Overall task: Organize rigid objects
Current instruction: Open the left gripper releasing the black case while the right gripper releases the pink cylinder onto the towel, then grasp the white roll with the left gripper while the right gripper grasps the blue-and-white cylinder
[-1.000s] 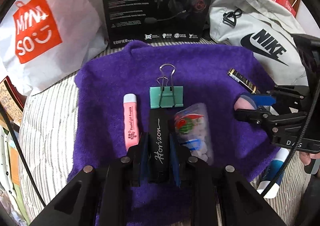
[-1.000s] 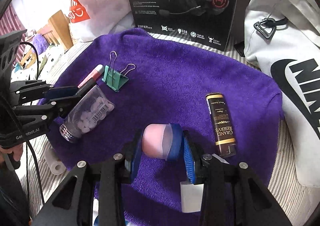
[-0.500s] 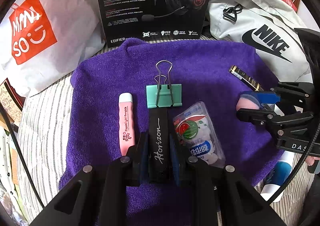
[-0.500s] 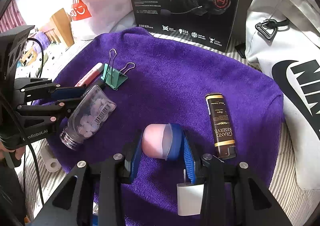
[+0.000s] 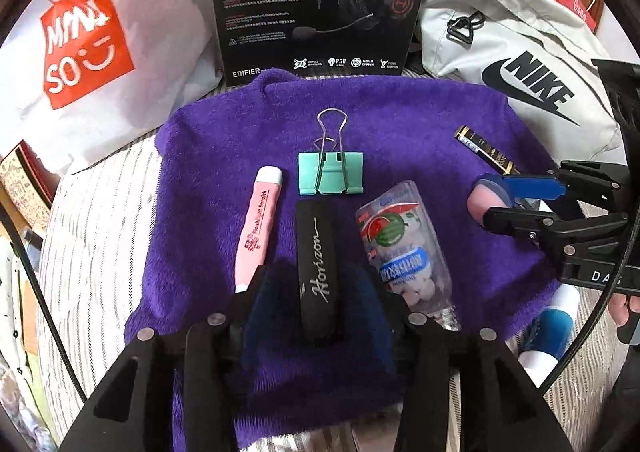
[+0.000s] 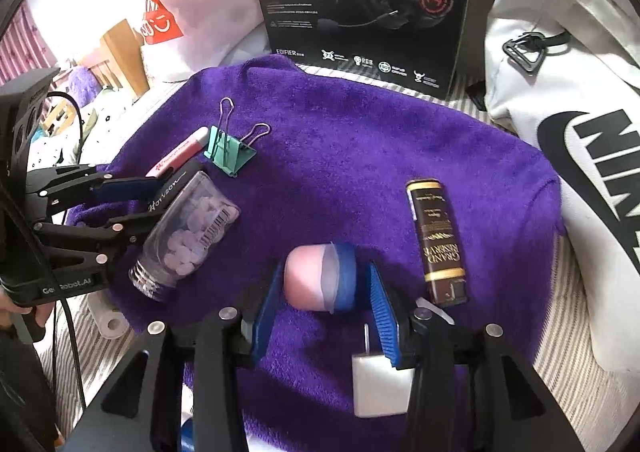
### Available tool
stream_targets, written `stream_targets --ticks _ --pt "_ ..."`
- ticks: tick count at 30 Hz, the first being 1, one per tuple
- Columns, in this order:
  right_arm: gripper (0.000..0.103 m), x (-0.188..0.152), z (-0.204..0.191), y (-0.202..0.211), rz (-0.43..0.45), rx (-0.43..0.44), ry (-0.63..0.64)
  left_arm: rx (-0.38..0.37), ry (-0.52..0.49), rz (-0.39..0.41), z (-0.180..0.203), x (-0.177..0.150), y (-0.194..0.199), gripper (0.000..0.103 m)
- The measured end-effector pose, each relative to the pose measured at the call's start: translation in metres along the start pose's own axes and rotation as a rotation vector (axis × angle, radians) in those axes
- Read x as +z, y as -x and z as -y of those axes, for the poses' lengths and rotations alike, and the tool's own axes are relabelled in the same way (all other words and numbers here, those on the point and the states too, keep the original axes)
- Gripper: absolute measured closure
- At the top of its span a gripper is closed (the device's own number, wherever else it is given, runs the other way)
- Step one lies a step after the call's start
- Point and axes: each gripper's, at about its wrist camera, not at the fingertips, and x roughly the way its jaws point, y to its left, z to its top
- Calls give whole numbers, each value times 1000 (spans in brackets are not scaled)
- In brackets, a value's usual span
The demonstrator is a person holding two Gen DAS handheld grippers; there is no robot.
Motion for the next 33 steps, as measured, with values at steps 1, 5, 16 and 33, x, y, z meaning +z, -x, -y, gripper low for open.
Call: stream_targets --ticks 1,5,16,33 --pt "57 -1 -1 4 5 -1 -2 8 2 4 1 -1 4 50" --pt "52 -8 -4 19 25 -11 -14 7 10 41 3 -5 22 36" --pt "24 -59 -7 74 81 -27 -118 16 -1 69 17 -44 64 22" --pt "23 -155 -5 111 87 -80 -272 -12 138 56 14 -89 42 33"
